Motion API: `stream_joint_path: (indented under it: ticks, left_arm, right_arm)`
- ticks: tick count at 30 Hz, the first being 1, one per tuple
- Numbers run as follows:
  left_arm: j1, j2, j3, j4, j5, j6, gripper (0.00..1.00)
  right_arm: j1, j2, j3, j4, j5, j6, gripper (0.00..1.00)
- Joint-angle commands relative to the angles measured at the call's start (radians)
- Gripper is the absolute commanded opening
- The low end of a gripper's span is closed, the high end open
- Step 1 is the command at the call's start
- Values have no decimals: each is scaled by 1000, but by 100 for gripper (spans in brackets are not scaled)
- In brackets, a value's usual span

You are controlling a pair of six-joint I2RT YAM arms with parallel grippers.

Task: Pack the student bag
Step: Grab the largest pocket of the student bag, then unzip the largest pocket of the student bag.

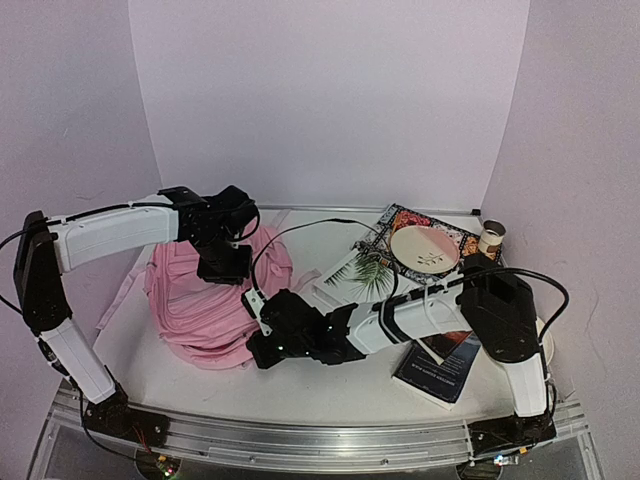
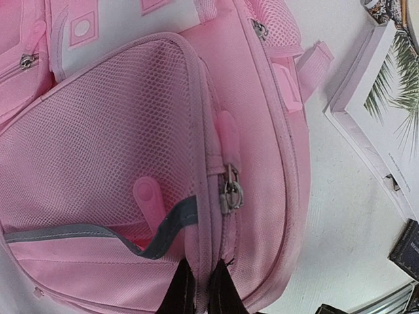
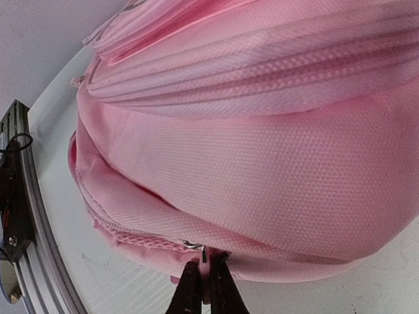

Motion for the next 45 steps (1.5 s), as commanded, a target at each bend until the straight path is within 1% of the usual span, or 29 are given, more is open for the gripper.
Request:
stream_joint_path:
  ticks: [1, 6, 10, 16, 24, 31, 39, 45]
  left_arm:
    - [-5, -62, 17, 40, 14, 7, 0]
    - [-4, -81, -14, 40, -13, 43, 0]
    - [-4, -111, -55, 41, -23, 85, 0]
    - [-5, -169, -118, 41, 30, 176, 0]
    - [-10, -240, -169, 38, 160, 243, 0]
    - [-15, -303, -198, 8, 262, 242, 0]
    - [-15, -377, -201, -56, 310, 215, 0]
    - [-14, -390, -158, -63, 290, 178, 0]
  right_arm:
    - [2, -60, -35, -17, 44, -33, 0]
    - [-15, -135, -80, -74, 65, -101, 0]
    - [-56, -198, -129, -136, 66, -158, 0]
    - [-155, -270, -176, -210, 13, -239, 0]
    - [-253, -227, -29, -317, -20, -346, 0]
    - [-329, -150, 101, -364, -42, -372, 0]
    - [-407, -85, 208, -383, -102, -380, 0]
    - [-433, -12, 308, -409, -176, -366, 0]
